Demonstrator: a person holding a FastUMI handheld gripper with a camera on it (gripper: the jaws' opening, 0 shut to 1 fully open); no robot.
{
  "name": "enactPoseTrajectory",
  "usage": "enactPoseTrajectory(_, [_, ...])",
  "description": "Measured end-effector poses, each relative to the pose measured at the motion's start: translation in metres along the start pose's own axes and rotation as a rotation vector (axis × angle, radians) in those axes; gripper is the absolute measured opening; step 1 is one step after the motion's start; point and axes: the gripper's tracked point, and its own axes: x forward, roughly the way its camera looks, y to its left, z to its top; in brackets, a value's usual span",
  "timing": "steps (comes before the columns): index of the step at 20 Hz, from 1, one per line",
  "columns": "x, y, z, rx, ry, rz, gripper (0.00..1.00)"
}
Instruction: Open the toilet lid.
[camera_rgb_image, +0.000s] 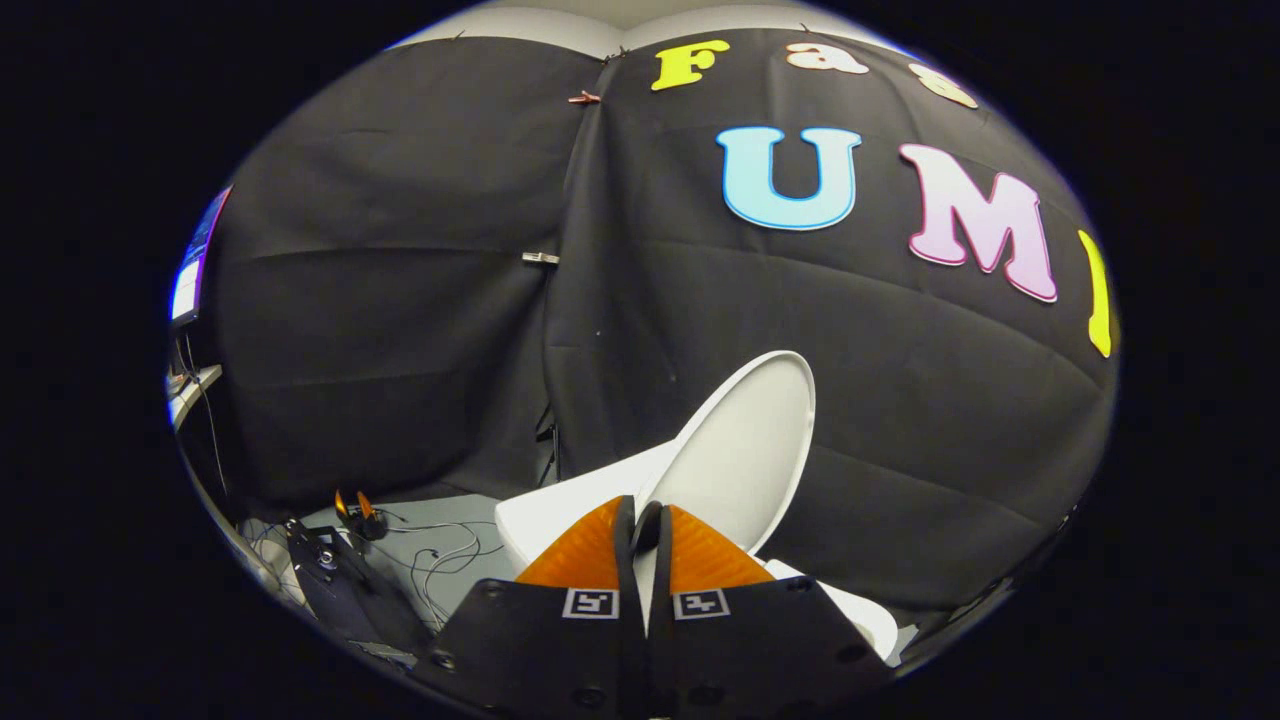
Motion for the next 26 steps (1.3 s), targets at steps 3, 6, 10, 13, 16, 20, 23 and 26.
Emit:
enactPoseTrajectory(3, [0.016,0.016,0.003,-0.071,-0.015,0.010,0.06])
enactPoseTrajectory(6, [0.024,0.027,0.002,-0.054,-0.019,0.023,0.10])
enactPoseTrajectory(10, [0.030,0.054,-0.017,-0.057,0.001,0.111,0.63])
enactPoseTrajectory(13, [0.032,0.047,-0.017,-0.112,-0.016,0.105,0.86])
enactPoseTrajectory(16, [0.030,0.040,-0.011,-0.104,-0.037,0.091,0.97])
enactPoseTrajectory(20, [0.012,0.029,0.022,-0.078,-0.112,0.084,0.99])
enactPoseTrajectory(23, [-0.011,0.010,0.039,-0.052,-0.153,0.049,0.99])
enactPoseTrajectory(26, [-0.036,-0.027,0.044,-0.043,-0.207,-0.021,0.99])
